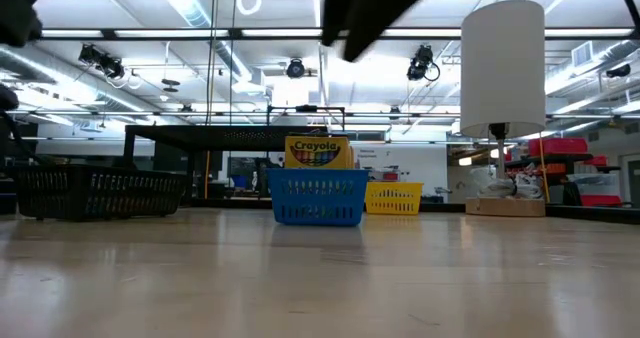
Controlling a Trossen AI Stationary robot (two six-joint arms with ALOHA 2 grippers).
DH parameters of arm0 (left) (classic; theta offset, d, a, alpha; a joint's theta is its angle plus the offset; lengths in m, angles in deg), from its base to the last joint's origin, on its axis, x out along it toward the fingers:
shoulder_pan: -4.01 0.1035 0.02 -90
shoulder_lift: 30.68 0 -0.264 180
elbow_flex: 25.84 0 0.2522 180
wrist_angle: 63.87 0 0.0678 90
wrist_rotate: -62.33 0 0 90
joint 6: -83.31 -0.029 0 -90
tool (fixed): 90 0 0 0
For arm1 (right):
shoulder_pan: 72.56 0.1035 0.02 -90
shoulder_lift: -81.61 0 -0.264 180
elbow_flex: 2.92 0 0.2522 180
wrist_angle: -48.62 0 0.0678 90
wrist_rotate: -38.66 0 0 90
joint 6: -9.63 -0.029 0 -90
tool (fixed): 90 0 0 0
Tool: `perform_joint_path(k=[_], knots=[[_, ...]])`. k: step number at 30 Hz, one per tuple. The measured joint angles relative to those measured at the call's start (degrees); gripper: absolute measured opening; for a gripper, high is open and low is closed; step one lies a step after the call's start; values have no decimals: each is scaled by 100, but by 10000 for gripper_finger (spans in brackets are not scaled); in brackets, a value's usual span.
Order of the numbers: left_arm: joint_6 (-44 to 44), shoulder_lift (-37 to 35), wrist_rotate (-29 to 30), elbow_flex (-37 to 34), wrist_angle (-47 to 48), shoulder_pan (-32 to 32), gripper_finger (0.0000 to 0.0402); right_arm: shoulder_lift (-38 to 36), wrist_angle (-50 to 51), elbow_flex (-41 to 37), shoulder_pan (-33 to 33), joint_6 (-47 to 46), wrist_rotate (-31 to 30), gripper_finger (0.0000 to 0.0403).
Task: Pick & Place Office Desk Supplies
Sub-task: Put the small yellow crayon box into the blue bin
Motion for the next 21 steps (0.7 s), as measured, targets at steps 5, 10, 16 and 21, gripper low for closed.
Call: perform_joint_path(k=[5, 10, 16, 21], knots=[[34, 647, -437, 140, 17, -2, 112, -5, 365, -54, 49, -674, 49, 188], [40, 1052, -506, 275, 39, 41, 190, -66, 372, -58, 114, -678, 77, 188], [39, 1312, -149, 287, -365, 118, 253, -52, 369, -60, 100, -652, 22, 188], [37, 1547, -56, 287, -498, 185, 220, -50, 370, -59, 89, -841, 20, 188]])
